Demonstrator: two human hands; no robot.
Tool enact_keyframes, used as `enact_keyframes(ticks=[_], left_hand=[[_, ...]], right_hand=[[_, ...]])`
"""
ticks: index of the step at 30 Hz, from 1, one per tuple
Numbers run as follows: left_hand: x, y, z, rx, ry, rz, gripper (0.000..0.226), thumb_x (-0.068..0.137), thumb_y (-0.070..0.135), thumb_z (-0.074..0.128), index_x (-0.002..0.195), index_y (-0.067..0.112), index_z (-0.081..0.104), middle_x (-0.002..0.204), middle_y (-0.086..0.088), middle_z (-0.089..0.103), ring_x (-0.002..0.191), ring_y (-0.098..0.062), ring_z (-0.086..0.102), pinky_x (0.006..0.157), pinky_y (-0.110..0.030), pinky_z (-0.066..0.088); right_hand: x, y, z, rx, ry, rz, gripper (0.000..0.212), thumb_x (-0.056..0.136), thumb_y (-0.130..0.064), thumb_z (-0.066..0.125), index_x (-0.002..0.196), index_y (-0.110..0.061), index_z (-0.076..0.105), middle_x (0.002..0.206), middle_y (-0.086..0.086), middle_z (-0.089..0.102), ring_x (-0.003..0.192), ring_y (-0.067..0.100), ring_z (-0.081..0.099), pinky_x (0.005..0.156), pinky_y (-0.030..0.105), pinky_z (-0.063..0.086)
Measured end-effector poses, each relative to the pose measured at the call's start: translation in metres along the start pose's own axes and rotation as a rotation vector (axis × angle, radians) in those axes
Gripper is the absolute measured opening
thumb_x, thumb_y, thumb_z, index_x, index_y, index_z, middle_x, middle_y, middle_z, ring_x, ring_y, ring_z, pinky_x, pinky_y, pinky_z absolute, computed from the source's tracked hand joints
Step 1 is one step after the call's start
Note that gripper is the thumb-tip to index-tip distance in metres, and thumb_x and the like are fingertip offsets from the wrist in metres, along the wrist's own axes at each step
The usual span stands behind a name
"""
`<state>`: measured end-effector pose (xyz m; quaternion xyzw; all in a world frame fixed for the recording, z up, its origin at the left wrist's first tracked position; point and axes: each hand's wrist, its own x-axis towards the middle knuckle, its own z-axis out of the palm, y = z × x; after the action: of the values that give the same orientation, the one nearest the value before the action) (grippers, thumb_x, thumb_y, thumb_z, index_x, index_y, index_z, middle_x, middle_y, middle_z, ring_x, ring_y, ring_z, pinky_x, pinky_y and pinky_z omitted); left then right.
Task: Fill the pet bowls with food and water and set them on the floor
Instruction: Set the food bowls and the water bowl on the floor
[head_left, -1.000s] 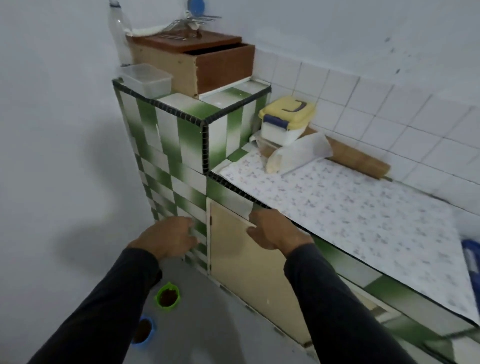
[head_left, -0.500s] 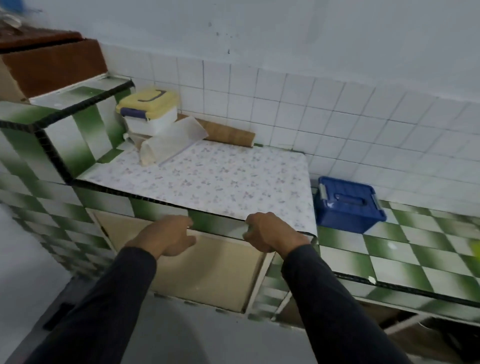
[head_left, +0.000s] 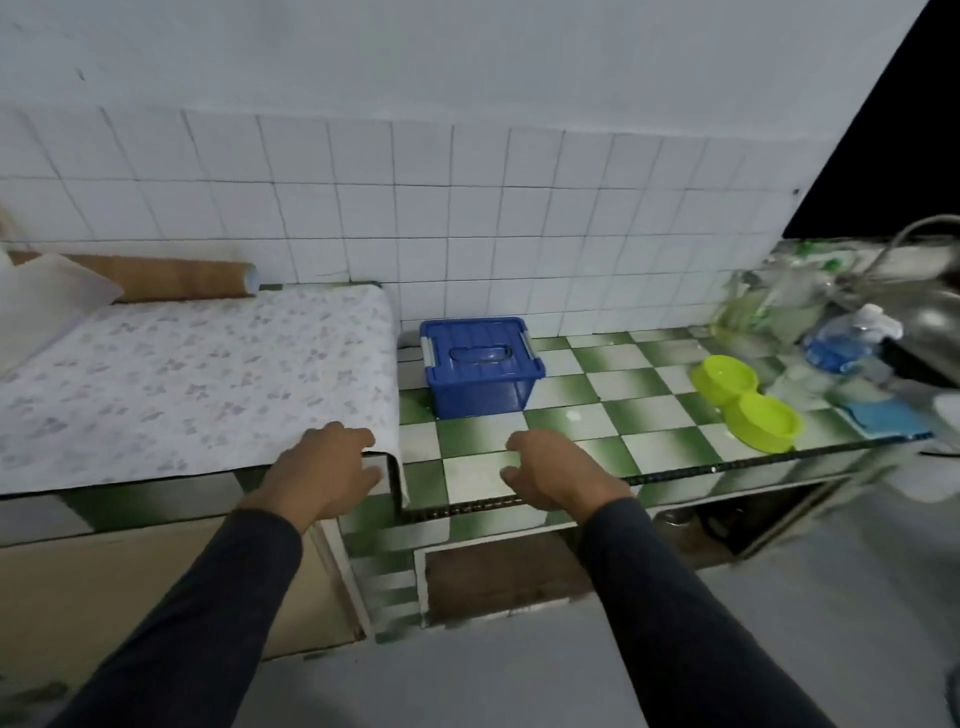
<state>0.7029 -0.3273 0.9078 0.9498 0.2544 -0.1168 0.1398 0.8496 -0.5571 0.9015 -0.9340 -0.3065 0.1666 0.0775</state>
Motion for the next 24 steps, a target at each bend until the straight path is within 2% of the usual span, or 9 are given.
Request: enact_keyframes(ticks=[10,15,21,24], left_hand=[[0.064,0.146,0.026,0.127,-0.091,0.25,0.057,0.1,0.052,0.056,0.149,0.023,0.049,0.148,-0.009,0.05,0.132,-0.029,0.052,0.107,-0.043,0.048],[0.095,0.222,0.042,0.169,-0.127,0.383,0.054,0.1,0.05,0.057,0.149,0.027,0.052,0.148,-0.009,0.052,0.129,-0.03,0.056,0.103,-0.042,0.05],[0.143,0.305,0.066,0.198,-0.175,0.521,0.056,0.1,0.051,0.057,0.149,0.026,0.051,0.146,-0.006,0.057,0.131,-0.028,0.056,0.105,-0.041,0.05],[0.17,0.342,0.073,0.195,-0.206,0.552,0.057,0.099,0.052,0.057,0.15,0.028,0.049,0.148,-0.005,0.052,0.13,-0.028,0.055,0.105,-0.042,0.05]], right_hand=[[-0.028,0.137,-0.014,0.115,0.064,0.263,0.04,0.095,-0.036,0.056,0.13,-0.017,0.06,0.13,0.009,0.063,0.119,0.03,0.06,0.097,0.039,0.052],[-0.037,0.192,-0.022,0.134,0.061,0.38,0.037,0.092,-0.03,0.053,0.124,-0.015,0.061,0.125,0.01,0.065,0.114,0.031,0.061,0.093,0.043,0.054],[-0.032,0.261,-0.029,0.158,0.042,0.491,0.039,0.094,-0.029,0.06,0.13,-0.013,0.059,0.132,0.011,0.061,0.121,0.032,0.059,0.099,0.043,0.052],[-0.02,0.291,-0.037,0.187,0.039,0.547,0.04,0.096,-0.033,0.059,0.132,-0.015,0.057,0.133,0.012,0.06,0.12,0.032,0.06,0.099,0.045,0.053]])
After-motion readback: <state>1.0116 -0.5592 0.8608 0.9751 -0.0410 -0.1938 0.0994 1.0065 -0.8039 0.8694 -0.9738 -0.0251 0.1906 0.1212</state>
